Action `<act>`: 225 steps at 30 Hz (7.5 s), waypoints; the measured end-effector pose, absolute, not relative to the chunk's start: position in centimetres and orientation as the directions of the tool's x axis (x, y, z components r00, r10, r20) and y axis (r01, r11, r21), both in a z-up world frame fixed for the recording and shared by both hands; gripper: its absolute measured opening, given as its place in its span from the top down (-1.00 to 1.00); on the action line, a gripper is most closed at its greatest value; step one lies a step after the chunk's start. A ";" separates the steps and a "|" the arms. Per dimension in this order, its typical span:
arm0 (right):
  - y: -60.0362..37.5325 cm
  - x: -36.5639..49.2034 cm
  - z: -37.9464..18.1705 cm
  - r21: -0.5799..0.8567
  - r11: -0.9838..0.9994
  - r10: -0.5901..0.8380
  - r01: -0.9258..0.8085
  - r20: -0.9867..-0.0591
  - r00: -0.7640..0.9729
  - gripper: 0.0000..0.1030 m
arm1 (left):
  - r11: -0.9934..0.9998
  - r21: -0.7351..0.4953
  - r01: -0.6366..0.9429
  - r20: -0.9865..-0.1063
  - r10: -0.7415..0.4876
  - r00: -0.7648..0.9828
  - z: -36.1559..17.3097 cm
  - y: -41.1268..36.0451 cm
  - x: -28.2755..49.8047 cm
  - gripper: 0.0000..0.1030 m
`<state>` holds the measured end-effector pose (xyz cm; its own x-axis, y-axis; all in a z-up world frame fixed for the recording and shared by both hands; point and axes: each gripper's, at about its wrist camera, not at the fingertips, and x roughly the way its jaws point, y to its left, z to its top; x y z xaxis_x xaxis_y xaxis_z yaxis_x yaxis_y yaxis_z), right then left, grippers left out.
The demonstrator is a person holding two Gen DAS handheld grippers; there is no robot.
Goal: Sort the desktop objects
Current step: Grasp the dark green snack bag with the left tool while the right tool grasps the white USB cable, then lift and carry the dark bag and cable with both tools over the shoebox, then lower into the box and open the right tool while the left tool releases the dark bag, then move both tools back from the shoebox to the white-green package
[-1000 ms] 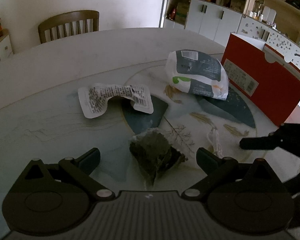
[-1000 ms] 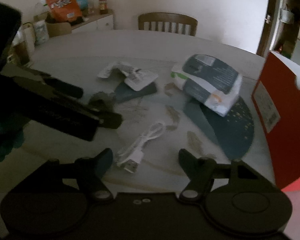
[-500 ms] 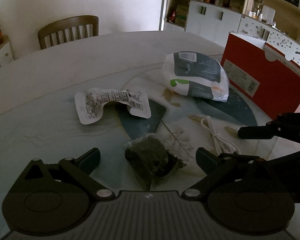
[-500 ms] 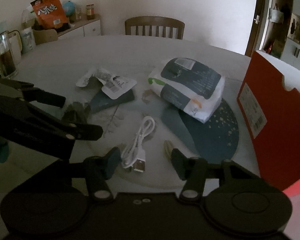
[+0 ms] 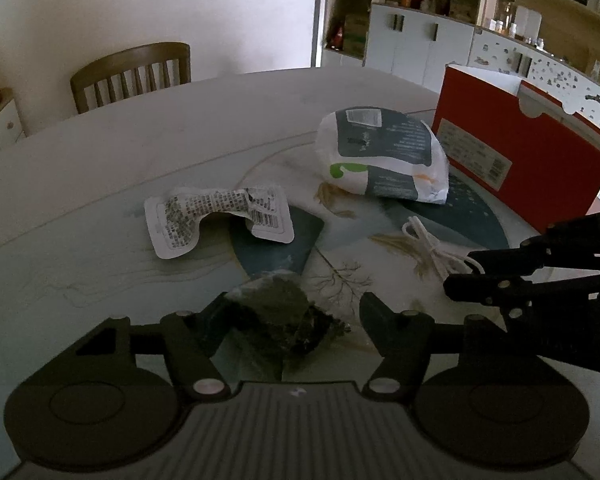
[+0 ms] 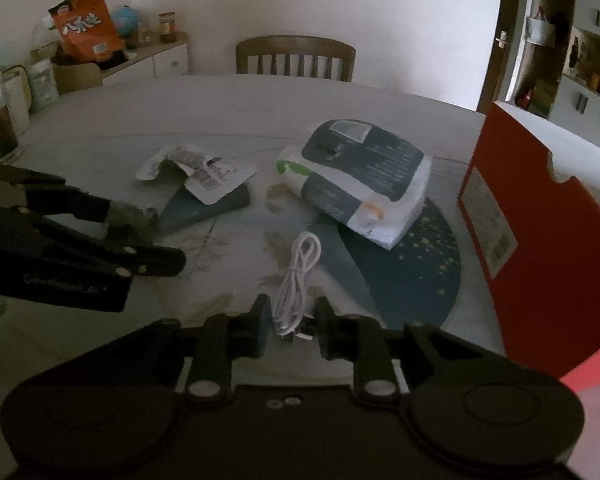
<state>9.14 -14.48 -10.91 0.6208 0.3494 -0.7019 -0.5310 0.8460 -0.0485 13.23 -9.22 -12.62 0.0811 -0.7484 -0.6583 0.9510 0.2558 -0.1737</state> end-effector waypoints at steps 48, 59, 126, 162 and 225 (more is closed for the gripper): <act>-22.7 8.3 1.0 0.096 0.876 0.429 -0.472 -0.603 0.672 0.69 | 0.171 -0.324 0.930 -0.630 -0.773 -0.078 -1.7 -10.7 8.2 0.34; -26.1 7.8 5.7 0.067 0.879 0.436 -0.473 -0.518 0.736 0.69 | 0.110 -0.296 0.949 -0.570 -0.817 -0.083 3.4 -12.1 5.8 0.34; -40.9 22.6 -1.0 0.208 0.841 0.444 -0.499 -0.791 0.420 0.68 | 0.069 -0.213 0.975 -0.832 -0.536 -0.144 -2.1 -40.4 -5.7 0.34; -42.3 27.2 -3.3 0.214 0.884 0.401 -0.415 -0.804 0.439 0.41 | 0.074 -0.193 0.978 -0.885 -0.443 -0.141 -4.8 -42.7 -5.6 0.29; -43.8 16.3 6.0 0.194 0.786 0.565 -0.588 -0.612 0.553 -0.82 | 0.176 -0.211 0.961 -0.749 -0.661 -0.044 3.9 -29.3 -6.5 -0.94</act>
<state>16.32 -43.83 5.95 0.5532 0.5651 -0.6121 -0.5875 0.7856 0.1943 -6.47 -29.33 3.88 -0.0440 -0.6612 -0.7489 0.9615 0.1756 -0.2115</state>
